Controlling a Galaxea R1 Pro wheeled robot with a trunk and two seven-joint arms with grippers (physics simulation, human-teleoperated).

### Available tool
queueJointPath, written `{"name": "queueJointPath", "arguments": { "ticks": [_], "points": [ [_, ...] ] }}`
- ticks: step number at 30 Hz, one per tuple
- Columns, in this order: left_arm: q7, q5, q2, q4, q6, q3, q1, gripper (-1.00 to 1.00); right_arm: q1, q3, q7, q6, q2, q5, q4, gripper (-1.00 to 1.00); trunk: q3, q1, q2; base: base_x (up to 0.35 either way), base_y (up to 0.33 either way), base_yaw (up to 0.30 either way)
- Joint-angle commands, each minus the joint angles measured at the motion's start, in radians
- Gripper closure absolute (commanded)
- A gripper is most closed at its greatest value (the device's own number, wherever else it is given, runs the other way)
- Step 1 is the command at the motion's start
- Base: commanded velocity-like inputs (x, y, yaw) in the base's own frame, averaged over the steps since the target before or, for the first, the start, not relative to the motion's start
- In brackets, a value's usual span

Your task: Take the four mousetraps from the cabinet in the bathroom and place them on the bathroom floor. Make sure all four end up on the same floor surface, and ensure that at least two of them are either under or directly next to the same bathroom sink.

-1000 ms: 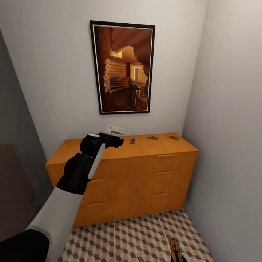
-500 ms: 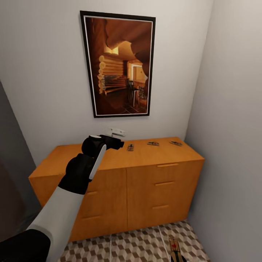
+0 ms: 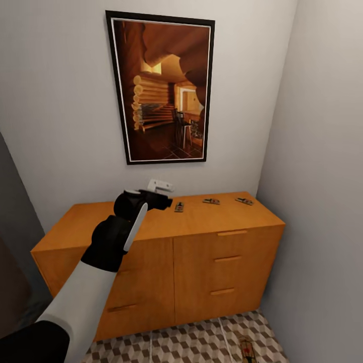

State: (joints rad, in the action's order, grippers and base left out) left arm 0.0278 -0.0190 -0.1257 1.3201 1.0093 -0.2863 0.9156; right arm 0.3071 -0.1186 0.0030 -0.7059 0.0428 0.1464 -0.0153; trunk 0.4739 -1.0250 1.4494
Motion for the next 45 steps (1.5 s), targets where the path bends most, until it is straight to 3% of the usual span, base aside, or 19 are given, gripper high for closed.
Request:
{"name": "queueJointPath", "arguments": {
  "ticks": [1,5,16,37,45],
  "points": [
    [0.003,-0.004,0.0,0.002,0.004,-0.001,-0.003,-1.0,-0.001,-0.008,0.002,0.028,0.005,0.006,0.001,1.0,0.001,0.0,0.001,0.002,-0.001,0.0],
    [0.004,-0.006,0.0,0.004,0.003,-0.001,-0.013,-1.0,-0.024,-0.008,0.0,0.073,0.016,0.004,0.001,1.0,0.001,0.0,0.001,0.001,0.0,0.0],
    [0.004,-0.006,0.0,0.003,0.003,-0.001,-0.018,-1.0,-0.062,-0.007,-0.003,0.091,0.019,0.0,0.003,1.0,0.001,0.0,0.001,0.0,0.0,0.0],
    [0.004,-0.007,-0.003,0.007,0.003,-0.001,-0.038,-1.0,-0.065,-0.007,-0.005,0.094,0.015,-0.004,0.003,1.0,0.001,0.0,0.001,0.0,-0.002,0.0],
    [0.004,-0.006,-0.003,0.005,0.003,-0.001,-0.045,-1.0,-0.065,-0.007,-0.005,0.094,0.013,-0.004,0.003,1.0,0.001,0.0,0.001,0.0,-0.204,0.0]
  ]
}}
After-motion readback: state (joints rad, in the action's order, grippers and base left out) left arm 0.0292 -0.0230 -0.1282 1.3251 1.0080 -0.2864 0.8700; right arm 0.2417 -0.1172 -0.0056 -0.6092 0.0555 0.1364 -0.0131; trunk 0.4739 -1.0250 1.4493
